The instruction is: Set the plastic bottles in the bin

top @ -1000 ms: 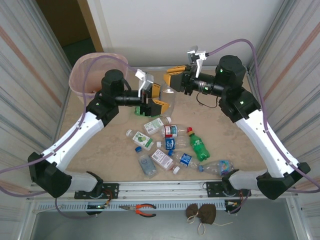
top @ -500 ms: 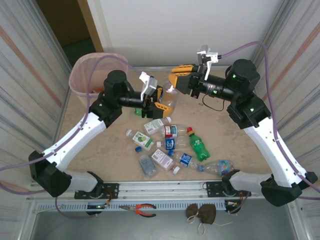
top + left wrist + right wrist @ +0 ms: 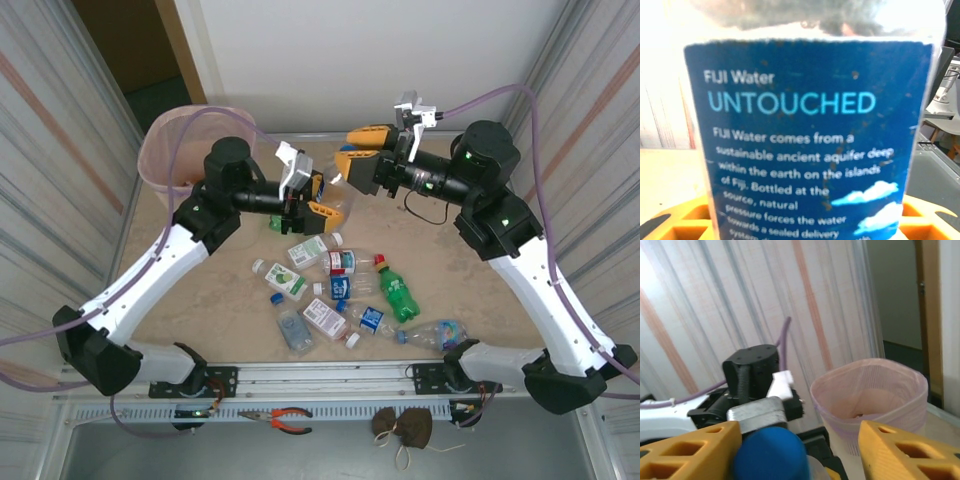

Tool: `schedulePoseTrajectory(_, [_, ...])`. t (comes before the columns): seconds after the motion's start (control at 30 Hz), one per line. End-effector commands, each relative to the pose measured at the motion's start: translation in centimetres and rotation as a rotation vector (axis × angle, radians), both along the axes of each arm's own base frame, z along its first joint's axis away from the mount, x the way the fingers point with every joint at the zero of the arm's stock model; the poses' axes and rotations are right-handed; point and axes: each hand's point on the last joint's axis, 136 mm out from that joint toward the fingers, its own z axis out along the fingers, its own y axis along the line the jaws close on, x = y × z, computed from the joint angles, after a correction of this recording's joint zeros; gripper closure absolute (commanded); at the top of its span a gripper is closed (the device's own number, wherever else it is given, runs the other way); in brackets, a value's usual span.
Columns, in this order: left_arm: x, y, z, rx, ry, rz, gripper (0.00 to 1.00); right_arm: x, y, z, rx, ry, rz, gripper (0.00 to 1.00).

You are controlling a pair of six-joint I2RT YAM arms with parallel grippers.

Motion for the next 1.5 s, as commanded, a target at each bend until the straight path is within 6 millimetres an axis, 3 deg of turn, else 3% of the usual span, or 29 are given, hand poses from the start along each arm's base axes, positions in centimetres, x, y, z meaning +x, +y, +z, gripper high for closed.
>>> schedulePoseTrajectory(0.0, [0.0, 1.4, 2.4, -0.022, -0.067, 0.07, 0.5, -0.1, -1.9, 1.2, 0.004, -0.027, -0.114, 0.28])
schedulePoseTrajectory(0.27, [6.6, 5.4, 2.2, 0.052, 0.042, 0.407, 0.51, 0.9, -5.7, 0.9, -0.011, -0.021, -0.334, 0.25])
schedulePoseTrajectory(0.43, [10.8, 9.6, 2.1, 0.097, 0.149, 0.621, 0.51, 1.8, -6.8, -0.2, -0.046, 0.006, -0.408, 0.25])
schedulePoseTrajectory(0.63, [14.6, 14.9, 1.0, 0.134, 0.294, 0.773, 0.5, 2.2, -7.4, -0.9, -0.064, 0.022, -0.439, 0.25])
schedulePoseTrajectory(0.8, [17.3, 18.3, -1.1, 0.155, 0.44, 0.839, 0.51, 2.3, -7.7, -1.2, -0.073, 0.03, -0.449, 0.25])
schedulePoseTrajectory(1.1, [20.2, 22.1, -6.7, 0.256, 0.625, 0.909, 0.5, 2.2, -8.1, -1.6, -0.082, 0.033, -0.465, 0.26])
schedulePoseTrajectory(1.47, [21.4, 22.4, -13.9, 0.387, 0.815, 0.857, 0.49, 2.7, -8.1, -2.4, -0.094, 0.046, -0.47, 0.27])
